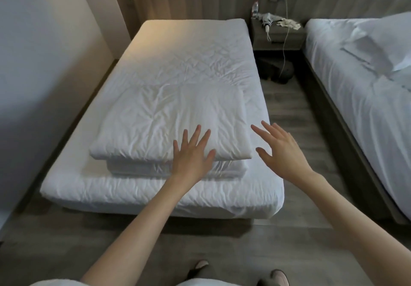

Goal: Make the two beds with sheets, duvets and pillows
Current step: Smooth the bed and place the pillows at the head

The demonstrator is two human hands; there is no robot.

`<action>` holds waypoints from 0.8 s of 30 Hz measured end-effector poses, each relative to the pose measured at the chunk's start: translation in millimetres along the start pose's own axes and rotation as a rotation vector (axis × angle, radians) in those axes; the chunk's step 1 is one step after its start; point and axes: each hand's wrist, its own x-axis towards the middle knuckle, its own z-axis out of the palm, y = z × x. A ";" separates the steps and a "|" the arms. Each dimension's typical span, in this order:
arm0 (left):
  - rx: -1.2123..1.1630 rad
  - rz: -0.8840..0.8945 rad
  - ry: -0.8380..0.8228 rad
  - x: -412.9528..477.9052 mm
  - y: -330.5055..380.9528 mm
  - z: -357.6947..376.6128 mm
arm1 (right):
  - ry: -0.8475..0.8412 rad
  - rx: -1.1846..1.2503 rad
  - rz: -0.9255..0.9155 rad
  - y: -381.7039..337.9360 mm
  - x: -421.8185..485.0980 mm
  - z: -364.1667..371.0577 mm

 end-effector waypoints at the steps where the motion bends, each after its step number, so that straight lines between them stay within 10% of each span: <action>1: 0.001 0.002 0.023 -0.8 10.3 0.6 | 0.012 0.008 -0.003 8.4 -2.8 -4.9; 24: -0.009 -0.274 0.297 58.6 272.3 30.1 | 0.024 0.053 -0.266 250.4 35.8 -138.8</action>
